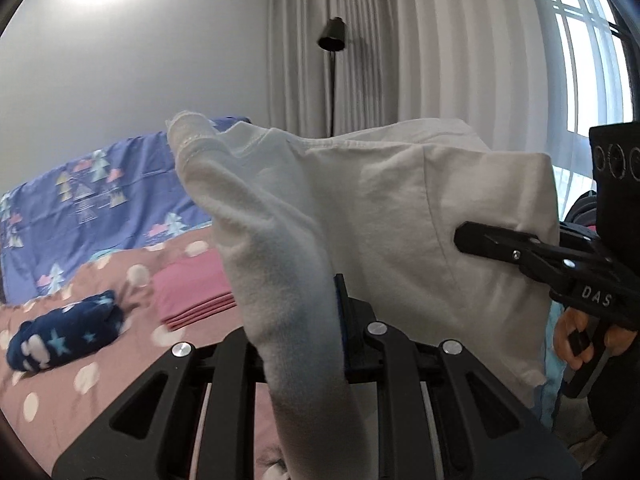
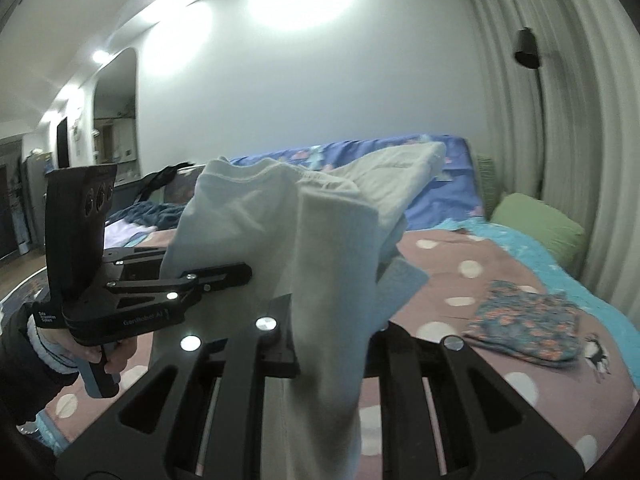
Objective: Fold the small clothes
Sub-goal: 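Carry the held shirt with the right gripper toward the folded clothes stack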
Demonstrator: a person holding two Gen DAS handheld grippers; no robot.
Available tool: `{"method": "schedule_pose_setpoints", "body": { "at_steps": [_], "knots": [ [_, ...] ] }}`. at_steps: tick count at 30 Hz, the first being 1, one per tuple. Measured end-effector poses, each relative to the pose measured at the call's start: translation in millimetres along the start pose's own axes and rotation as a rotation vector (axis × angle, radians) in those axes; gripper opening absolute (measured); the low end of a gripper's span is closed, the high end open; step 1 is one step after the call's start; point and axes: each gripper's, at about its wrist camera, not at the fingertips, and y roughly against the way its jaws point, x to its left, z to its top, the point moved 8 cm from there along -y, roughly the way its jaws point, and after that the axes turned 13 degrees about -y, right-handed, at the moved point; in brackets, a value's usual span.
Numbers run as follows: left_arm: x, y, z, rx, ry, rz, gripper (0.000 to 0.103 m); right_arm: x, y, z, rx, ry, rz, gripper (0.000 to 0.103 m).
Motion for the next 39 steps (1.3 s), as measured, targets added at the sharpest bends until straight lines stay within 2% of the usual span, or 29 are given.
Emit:
{"method": "schedule_pose_setpoints", "body": {
  "at_steps": [7,14,19,26,29,35,39],
  "knots": [
    [-39,-61,38,0.01,-0.103,-0.058,0.017,-71,14,15,-0.045,-0.058,-0.115,0.014],
    [-55,-124,79,0.006,-0.188,-0.094,0.017,-148,7,38,-0.092,-0.151,-0.19,0.014],
    [-67,-173,110,0.015,-0.259,-0.069,0.017,-206,-14,64,-0.112,-0.222,-0.251,0.014],
    [-67,-235,143,0.053,-0.316,-0.017,0.018,-253,-43,95,-0.102,-0.241,-0.338,0.014],
    [-63,-258,157,0.061,-0.339,0.001,0.018,-275,-60,107,-0.093,-0.22,-0.402,0.014],
    [-55,-305,170,0.077,-0.382,0.033,0.018,-320,-94,117,-0.072,-0.251,-0.464,0.014],
    [-49,-337,173,0.091,-0.374,0.055,0.019,-340,-118,121,-0.06,-0.259,-0.504,0.014]
  ]
}}
